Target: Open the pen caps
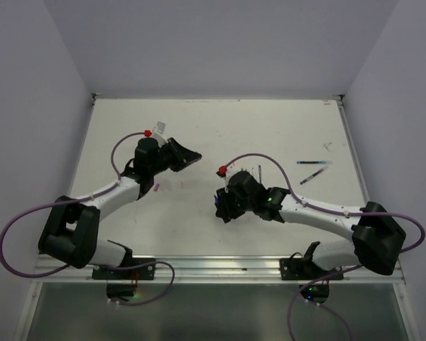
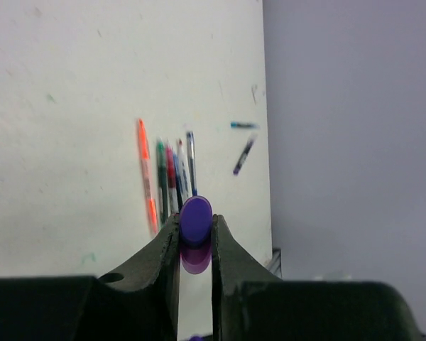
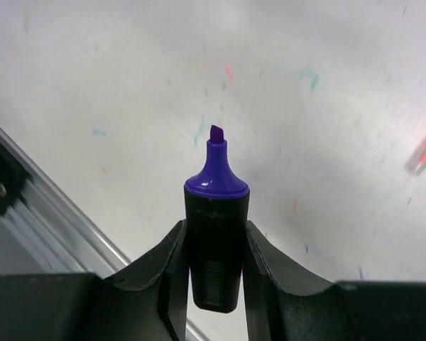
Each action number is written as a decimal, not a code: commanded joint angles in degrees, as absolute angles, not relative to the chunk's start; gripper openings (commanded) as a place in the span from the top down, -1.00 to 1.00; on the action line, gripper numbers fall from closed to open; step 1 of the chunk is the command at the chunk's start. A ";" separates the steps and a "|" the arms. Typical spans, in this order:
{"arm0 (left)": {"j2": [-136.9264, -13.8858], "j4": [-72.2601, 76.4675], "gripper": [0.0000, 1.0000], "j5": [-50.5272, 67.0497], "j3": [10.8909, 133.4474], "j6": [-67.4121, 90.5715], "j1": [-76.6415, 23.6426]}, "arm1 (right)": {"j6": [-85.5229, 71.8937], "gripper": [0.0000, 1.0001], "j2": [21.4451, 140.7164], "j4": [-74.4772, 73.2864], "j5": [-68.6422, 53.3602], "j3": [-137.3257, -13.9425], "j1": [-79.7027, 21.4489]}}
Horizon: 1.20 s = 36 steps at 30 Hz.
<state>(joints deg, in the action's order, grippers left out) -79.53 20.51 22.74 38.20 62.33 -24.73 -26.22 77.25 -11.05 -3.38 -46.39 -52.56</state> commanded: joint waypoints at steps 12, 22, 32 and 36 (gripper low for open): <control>-72.44 -10.68 1.00 -2.40 46.68 38.17 -15.91 | -23.74 1.00 73.21 -24.96 6.78 -49.74 -37.49; -75.49 -22.15 1.00 -23.28 42.46 34.98 -11.08 | -17.40 1.00 81.38 -22.24 4.23 -52.03 -21.28; -79.98 -17.40 1.00 -24.70 38.58 36.91 -9.23 | -17.05 0.97 86.92 -18.29 1.41 -49.83 -17.14; -81.91 -15.56 1.00 -22.86 38.06 36.91 -9.23 | -17.23 0.95 89.56 -16.88 0.62 -49.57 -17.05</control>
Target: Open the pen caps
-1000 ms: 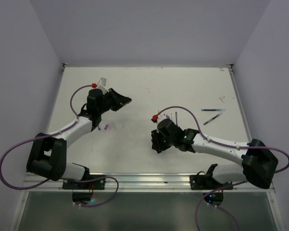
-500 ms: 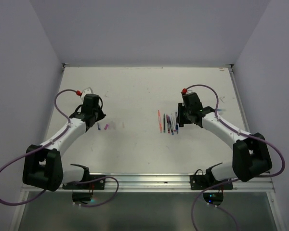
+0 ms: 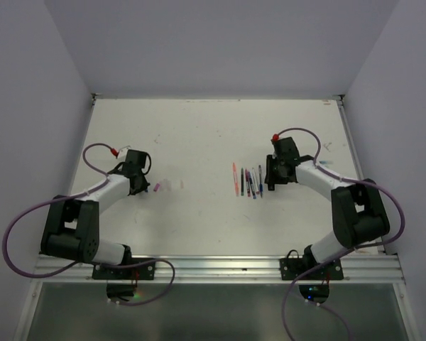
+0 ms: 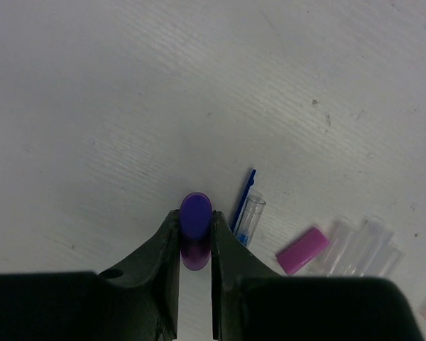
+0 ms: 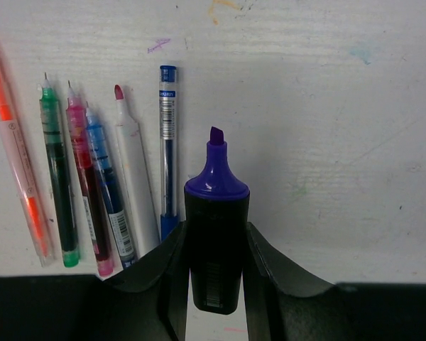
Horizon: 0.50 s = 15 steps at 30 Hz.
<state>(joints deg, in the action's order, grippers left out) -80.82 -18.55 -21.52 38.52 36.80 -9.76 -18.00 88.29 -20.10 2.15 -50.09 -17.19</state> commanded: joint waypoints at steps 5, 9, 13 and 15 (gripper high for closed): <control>-83.32 -13.10 0.93 -20.13 37.18 37.61 -9.14 | -17.31 0.84 91.23 -16.00 0.18 -50.10 -17.05; -83.85 -12.31 0.75 -18.72 37.26 38.14 -9.14 | -17.40 0.79 92.90 -15.91 0.26 -51.50 -17.05; -83.76 -11.87 0.44 -18.28 37.09 38.76 -9.14 | -17.58 0.66 93.51 -15.47 0.26 -51.59 -17.05; -83.58 -11.87 0.22 -18.28 36.48 39.02 -9.14 | -17.58 0.53 93.69 -15.21 0.26 -51.33 -17.05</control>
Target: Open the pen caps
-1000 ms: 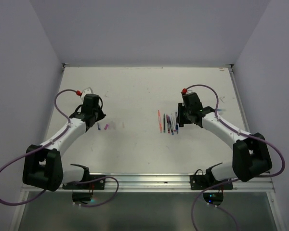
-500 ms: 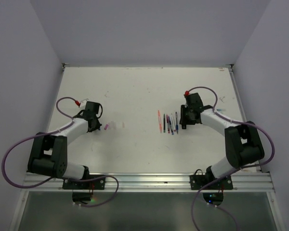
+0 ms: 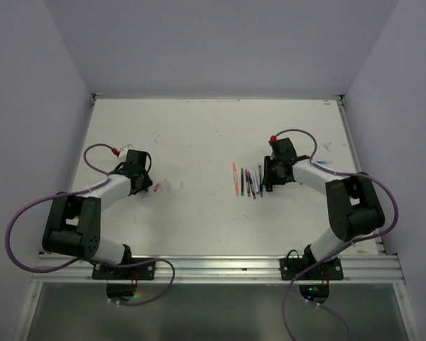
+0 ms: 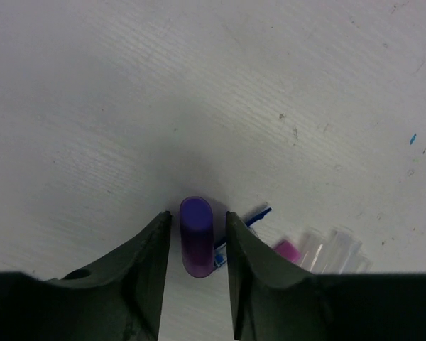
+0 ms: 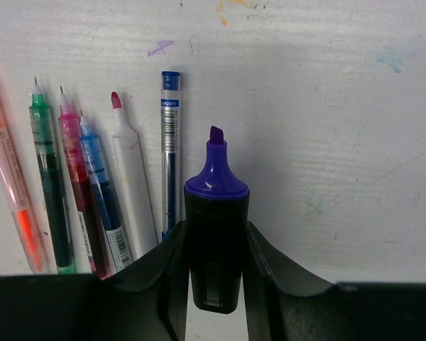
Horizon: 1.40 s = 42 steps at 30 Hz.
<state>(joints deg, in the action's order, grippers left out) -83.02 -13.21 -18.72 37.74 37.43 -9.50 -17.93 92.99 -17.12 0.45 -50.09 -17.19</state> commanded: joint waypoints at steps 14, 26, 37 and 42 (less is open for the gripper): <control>-79.81 -12.04 -0.44 -19.60 35.86 40.17 -9.14 | -17.93 0.09 90.62 -17.31 0.61 -54.31 -17.05; -69.18 -11.87 -0.61 -12.94 39.02 40.08 -9.14 | -22.49 -0.03 83.76 -29.44 11.77 -60.13 -9.33; -67.15 2.51 -0.64 2.36 36.65 40.96 -14.06 | -25.75 0.06 87.98 -26.73 6.95 -55.37 9.93; -68.55 5.53 -0.64 4.04 36.30 40.52 -16.35 | -26.01 0.06 90.26 -25.05 6.24 -56.07 10.11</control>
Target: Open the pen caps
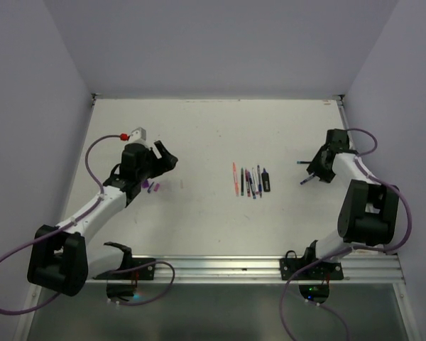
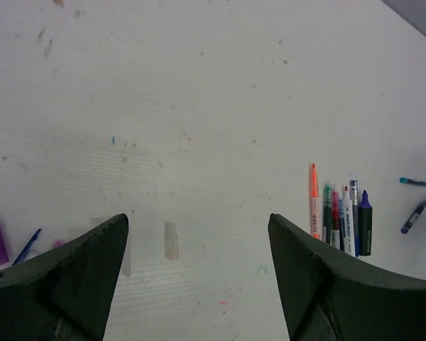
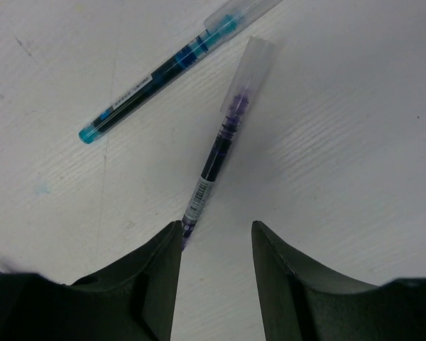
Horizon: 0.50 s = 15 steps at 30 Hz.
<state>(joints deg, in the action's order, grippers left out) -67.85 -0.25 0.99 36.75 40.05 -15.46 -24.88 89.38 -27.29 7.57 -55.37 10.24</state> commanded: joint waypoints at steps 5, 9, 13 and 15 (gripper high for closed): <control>-69.08 5.98 -0.63 3.96 36.12 39.82 -16.70 | -26.28 0.07 93.77 -24.52 7.38 -57.04 10.11; -68.55 5.98 -0.63 3.17 36.12 39.11 -16.70 | -26.46 0.09 96.49 -23.21 7.82 -57.13 10.02; -68.55 5.98 -0.63 3.25 36.30 38.76 -16.70 | -26.37 0.15 98.17 -22.24 8.44 -57.04 10.11; -68.55 5.80 -0.63 3.25 36.39 38.76 -16.70 | -26.54 0.24 98.70 -22.15 8.79 -56.87 10.11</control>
<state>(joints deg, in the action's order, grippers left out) -69.10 2.79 2.85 36.73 39.83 -16.53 -25.56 97.03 -24.36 7.29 -55.94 10.13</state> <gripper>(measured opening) 0.816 0.401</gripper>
